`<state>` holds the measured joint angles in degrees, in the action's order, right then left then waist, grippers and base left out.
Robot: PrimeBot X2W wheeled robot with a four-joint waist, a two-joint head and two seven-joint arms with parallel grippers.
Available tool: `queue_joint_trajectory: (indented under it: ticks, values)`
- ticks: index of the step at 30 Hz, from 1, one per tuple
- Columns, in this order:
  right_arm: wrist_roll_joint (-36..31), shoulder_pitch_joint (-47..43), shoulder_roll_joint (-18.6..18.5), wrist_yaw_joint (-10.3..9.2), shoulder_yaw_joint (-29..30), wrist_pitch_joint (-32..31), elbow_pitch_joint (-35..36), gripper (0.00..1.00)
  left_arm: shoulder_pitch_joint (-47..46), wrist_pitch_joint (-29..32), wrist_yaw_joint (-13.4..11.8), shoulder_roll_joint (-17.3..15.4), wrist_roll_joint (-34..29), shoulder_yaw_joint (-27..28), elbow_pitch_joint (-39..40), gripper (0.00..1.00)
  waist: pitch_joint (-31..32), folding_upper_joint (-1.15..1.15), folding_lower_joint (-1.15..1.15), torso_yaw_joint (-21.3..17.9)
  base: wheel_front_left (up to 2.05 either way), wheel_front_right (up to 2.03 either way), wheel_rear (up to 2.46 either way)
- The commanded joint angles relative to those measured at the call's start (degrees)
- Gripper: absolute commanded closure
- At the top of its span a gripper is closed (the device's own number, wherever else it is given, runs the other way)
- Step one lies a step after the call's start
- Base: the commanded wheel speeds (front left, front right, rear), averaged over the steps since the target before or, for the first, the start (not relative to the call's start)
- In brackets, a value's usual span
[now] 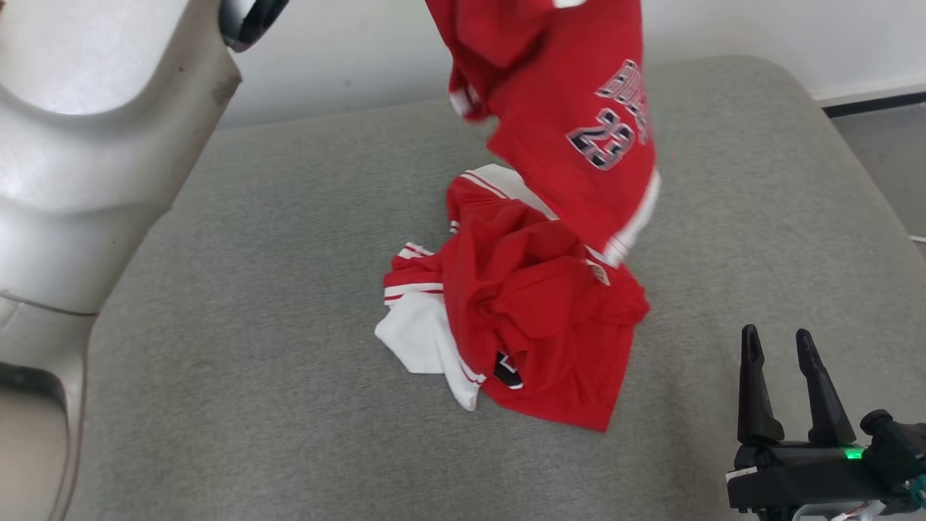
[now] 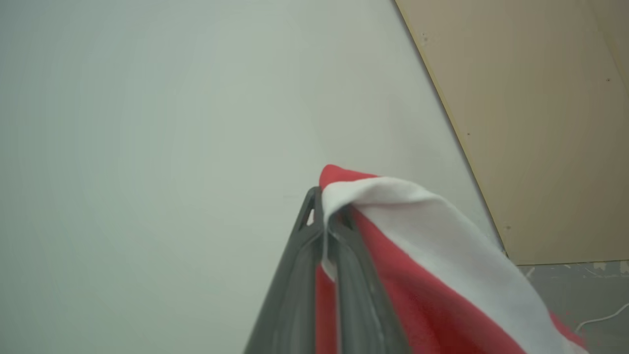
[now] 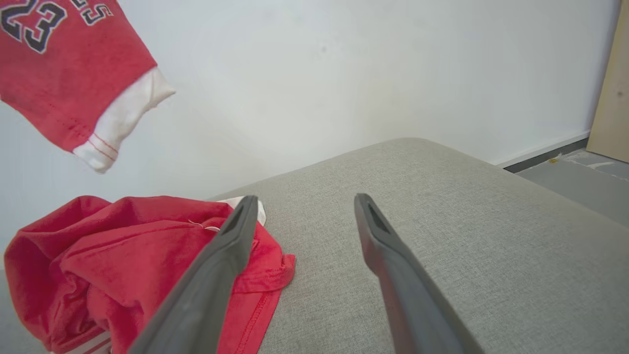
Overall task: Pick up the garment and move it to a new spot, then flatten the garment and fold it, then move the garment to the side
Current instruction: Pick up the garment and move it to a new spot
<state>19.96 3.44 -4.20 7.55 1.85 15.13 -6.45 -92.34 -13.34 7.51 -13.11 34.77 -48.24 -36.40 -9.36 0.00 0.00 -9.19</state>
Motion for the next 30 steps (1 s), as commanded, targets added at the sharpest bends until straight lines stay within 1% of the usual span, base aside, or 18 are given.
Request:
queue_joint_trajectory:
  ticks: [1,3,4,7,11,13,14,15,22,26,30]
  values:
    - [-0.63,0.08,-0.49,-0.12,0.11,0.03,0.59,0.0,1.14,-0.47,-0.13,-0.82,0.32,0.33,-0.36,1.0,-0.5,0.0,0.0,2.9,0.0,0.0,0.0]
    - [-0.67,0.31,-0.96,-0.12,-0.15,0.03,1.1,0.0,1.67,-0.8,-0.3,-1.89,0.46,0.73,-0.63,1.0,-0.79,0.0,0.0,4.63,0.0,0.0,0.0]
    - [-0.67,0.31,-0.96,-0.12,-0.15,0.03,1.1,0.0,1.67,-0.8,-0.3,-1.89,0.46,0.73,-0.63,1.0,-0.79,0.0,0.0,4.63,0.0,0.0,0.0]
    - [-0.86,0.49,-1.6,-0.12,-0.35,0.03,2.08,0.0,2.89,-1.01,-0.89,-3.3,0.64,1.37,-0.43,1.0,-1.25,0.0,0.0,7.78,0.0,0.0,0.0]
    - [-1.26,0.39,-2.46,-0.12,-0.71,0.03,3.34,0.0,5.04,-1.3,-1.53,-6.1,0.94,2.31,-0.15,1.0,-2.0,0.0,0.0,12.49,0.0,0.0,0.0]
    - [-1.44,0.37,-3.16,-0.12,-1.01,0.04,3.79,0.0,6.32,-1.44,-2.06,-7.83,0.5,2.46,0.16,1.0,-2.33,0.0,0.0,14.71,0.0,0.0,0.0]
    - [-1.68,0.43,-3.76,-0.12,-1.35,0.03,4.41,0.0,7.74,-1.51,-2.56,-9.38,0.86,3.19,0.76,1.0,-2.63,0.0,0.0,16.87,0.0,0.0,0.0]
    - [-1.83,0.46,-4.11,-0.12,-1.29,0.03,4.9,0.0,8.39,-1.59,-2.82,-10.23,1.03,3.52,1.18,1.0,-2.84,0.0,0.0,17.97,0.0,0.0,0.0]
    - [-2.53,1.06,-6.28,-0.12,-2.58,0.03,7.88,0.0,12.57,-1.72,-4.58,-15.79,2.48,6.34,3.59,1.0,-5.09,0.0,0.0,24.56,0.0,0.0,0.0]
    - [-2.73,1.5,-7.43,-0.12,-4.07,0.04,9.51,0.0,14.3,-1.79,-5.75,-19.59,1.82,7.33,4.91,1.0,-6.65,0.0,0.0,26.78,0.0,0.0,0.0]
    - [-2.94,1.96,-8.22,-0.12,-5.42,-0.08,11.31,0.0,16.12,-1.78,-6.78,-24.09,1.77,8.68,5.85,1.0,-7.97,0.0,0.0,27.23,0.0,0.0,0.0]
